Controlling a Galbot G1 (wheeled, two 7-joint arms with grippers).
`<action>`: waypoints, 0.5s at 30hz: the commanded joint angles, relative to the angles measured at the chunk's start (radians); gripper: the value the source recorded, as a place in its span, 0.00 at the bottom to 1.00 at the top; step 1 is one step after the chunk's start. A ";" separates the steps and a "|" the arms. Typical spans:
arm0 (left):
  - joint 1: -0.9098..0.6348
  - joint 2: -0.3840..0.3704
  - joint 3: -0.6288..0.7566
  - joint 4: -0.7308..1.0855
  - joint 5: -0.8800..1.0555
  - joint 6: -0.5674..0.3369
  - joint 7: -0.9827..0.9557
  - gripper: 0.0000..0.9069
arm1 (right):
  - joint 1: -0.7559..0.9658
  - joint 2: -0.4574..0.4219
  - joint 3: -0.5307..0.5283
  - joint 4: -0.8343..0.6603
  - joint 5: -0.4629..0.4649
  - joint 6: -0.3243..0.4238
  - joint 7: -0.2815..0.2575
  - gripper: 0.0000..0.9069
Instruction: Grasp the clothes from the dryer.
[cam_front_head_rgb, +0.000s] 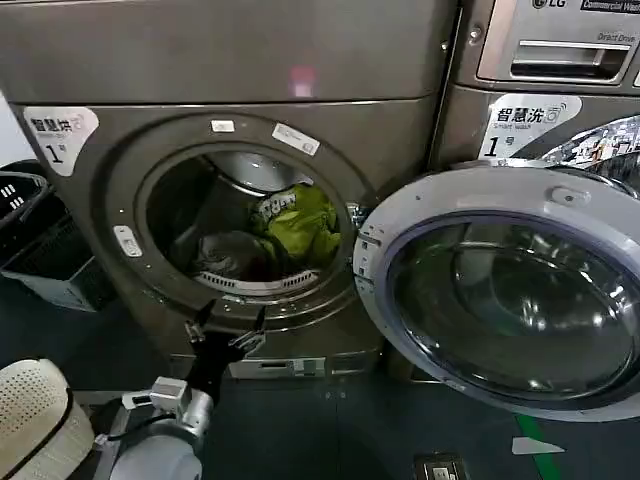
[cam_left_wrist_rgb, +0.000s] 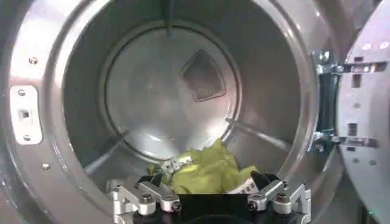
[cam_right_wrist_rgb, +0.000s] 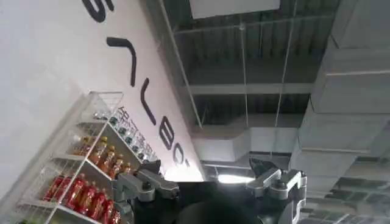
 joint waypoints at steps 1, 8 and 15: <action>0.002 0.002 0.001 -0.003 -0.001 0.020 -0.001 1.00 | 0.000 0.000 -0.001 -0.001 0.000 0.001 0.001 1.00; 0.003 0.001 0.001 -0.005 0.003 0.018 0.002 1.00 | 0.000 0.000 0.000 -0.003 0.000 0.000 0.002 1.00; 0.004 0.000 0.002 -0.008 0.009 0.017 0.004 1.00 | 0.001 0.001 -0.001 -0.003 0.000 0.000 0.001 1.00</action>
